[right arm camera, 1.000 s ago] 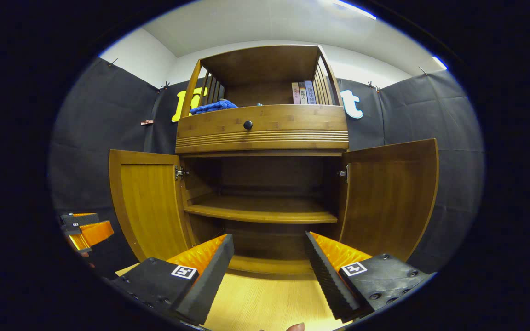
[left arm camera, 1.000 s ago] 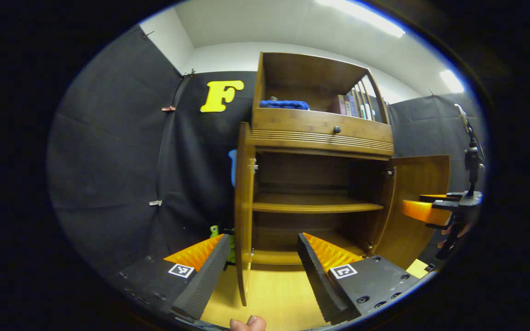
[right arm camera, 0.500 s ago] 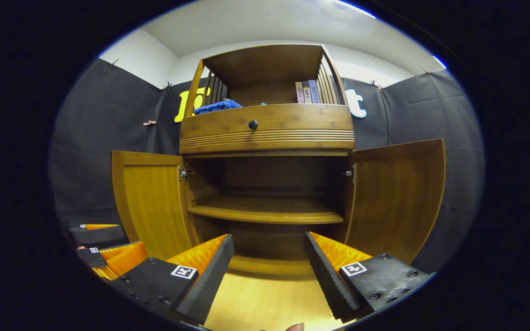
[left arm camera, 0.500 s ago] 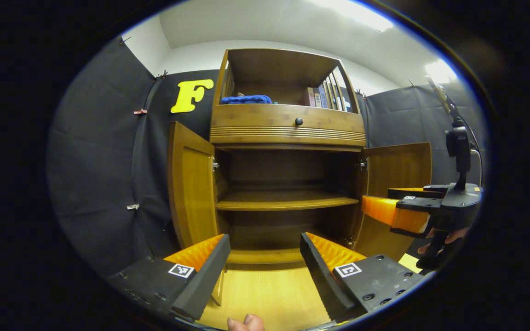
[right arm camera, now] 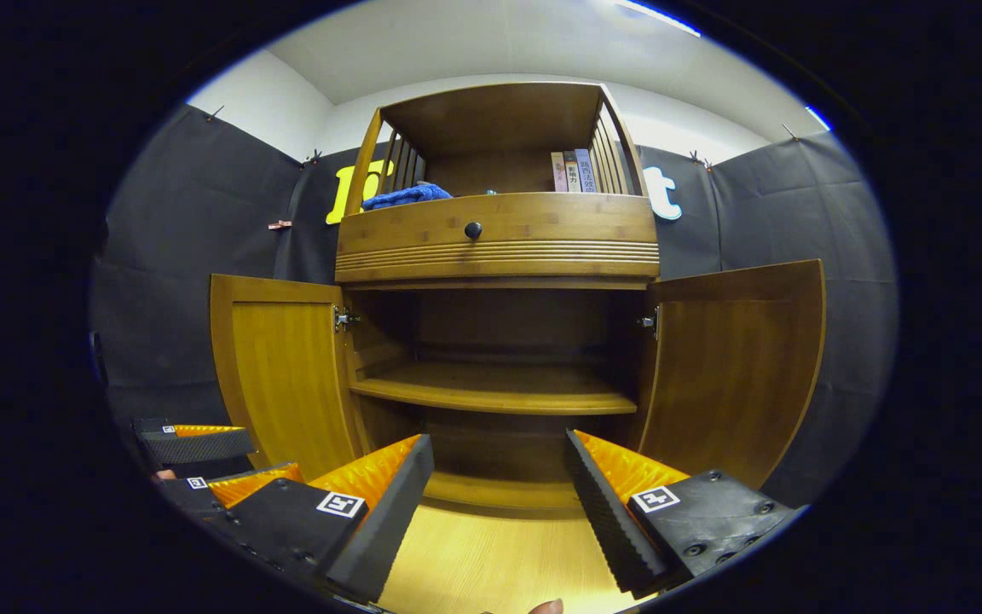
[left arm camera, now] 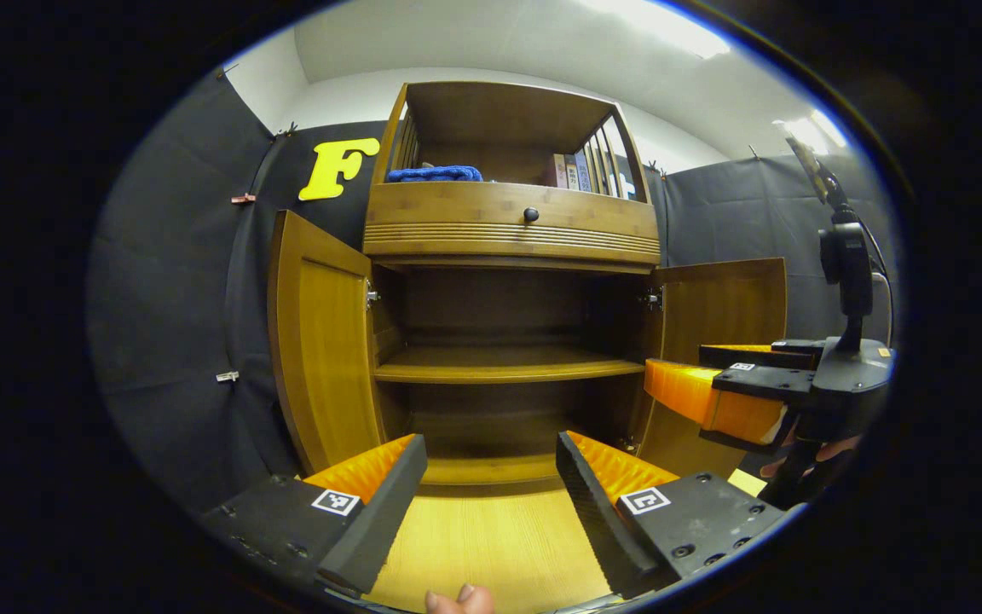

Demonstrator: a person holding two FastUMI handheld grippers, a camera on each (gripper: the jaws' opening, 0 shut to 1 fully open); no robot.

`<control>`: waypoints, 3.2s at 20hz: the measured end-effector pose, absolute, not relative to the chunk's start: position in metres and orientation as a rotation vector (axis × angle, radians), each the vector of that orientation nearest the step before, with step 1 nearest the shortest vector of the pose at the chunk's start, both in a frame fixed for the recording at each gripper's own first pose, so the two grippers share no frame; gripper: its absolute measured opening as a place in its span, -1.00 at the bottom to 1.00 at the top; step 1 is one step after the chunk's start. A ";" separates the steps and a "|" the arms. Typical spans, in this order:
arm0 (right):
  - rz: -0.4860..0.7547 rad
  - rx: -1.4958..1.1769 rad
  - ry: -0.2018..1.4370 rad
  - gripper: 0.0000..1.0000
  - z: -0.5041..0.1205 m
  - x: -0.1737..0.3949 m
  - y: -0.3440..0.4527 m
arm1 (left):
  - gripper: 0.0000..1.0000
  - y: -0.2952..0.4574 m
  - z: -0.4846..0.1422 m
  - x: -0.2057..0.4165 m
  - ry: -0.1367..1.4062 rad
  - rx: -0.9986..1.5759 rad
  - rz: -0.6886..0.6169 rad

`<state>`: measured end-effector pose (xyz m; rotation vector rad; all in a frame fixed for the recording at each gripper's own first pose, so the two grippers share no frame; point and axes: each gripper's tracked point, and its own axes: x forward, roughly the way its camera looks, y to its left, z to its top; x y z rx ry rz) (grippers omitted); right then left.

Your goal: Open the right door of the double-door shoe cabinet with the right hand, and open the left door with the left hand.

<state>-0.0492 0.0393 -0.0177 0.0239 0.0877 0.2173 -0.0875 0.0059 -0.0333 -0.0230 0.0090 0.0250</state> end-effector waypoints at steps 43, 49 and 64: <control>0.191 -0.009 0.082 0.96 -0.024 -0.049 0.038 | 0.92 -0.004 -0.045 -0.089 0.027 -0.033 -0.021; 0.192 -0.009 0.074 0.96 -0.021 -0.049 0.039 | 0.93 -0.003 -0.042 -0.089 0.022 -0.032 -0.021; 0.180 -0.010 0.070 0.96 -0.021 -0.049 0.035 | 0.89 -0.005 -0.040 -0.089 0.015 -0.032 -0.022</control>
